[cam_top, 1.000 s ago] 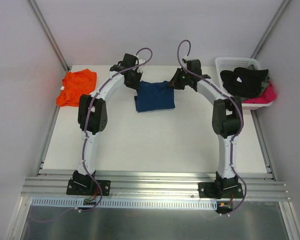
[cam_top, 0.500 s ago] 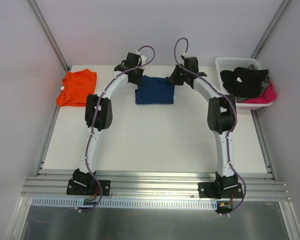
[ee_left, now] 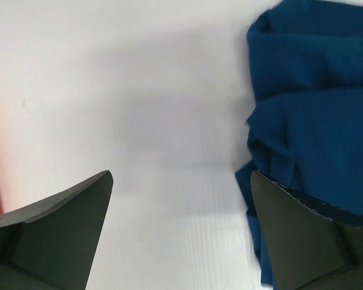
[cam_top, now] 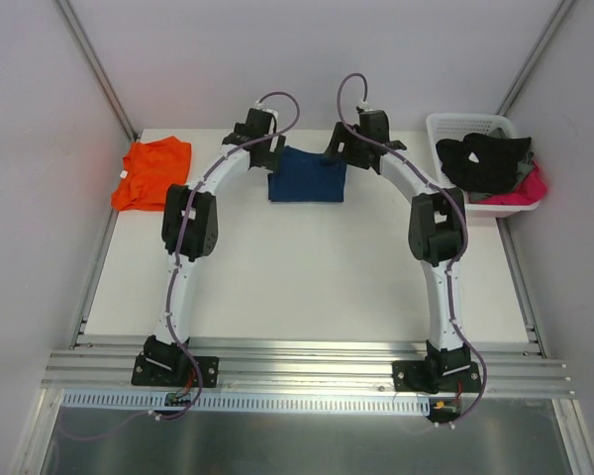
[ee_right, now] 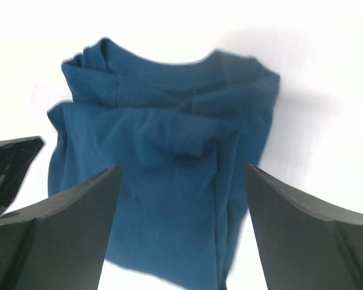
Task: Fold and stack the t-shirts
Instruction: Fold the tshirt
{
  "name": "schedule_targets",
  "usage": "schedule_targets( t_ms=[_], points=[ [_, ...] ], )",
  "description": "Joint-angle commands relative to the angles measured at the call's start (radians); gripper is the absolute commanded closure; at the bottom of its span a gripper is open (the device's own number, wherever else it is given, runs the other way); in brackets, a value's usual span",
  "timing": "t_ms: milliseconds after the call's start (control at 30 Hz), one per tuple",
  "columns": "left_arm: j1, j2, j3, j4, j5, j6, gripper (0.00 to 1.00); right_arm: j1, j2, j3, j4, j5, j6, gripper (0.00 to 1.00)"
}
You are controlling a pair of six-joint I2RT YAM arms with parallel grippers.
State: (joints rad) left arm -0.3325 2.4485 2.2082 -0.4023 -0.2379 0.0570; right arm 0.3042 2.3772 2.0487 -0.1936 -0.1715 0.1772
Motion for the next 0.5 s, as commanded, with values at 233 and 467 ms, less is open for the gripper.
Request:
schedule_targets(
  t_ms=[233,467],
  points=[
    [0.075,-0.307,-0.211,-0.069,0.554,-0.187,0.01,0.015,-0.265,-0.171,-0.043,-0.017,-0.001,0.15],
    [0.139,-0.227,-0.226,-0.063,0.873,-0.309,0.01,0.019,-0.227,-0.191,-0.020,-0.183,0.119,0.16]
  ],
)
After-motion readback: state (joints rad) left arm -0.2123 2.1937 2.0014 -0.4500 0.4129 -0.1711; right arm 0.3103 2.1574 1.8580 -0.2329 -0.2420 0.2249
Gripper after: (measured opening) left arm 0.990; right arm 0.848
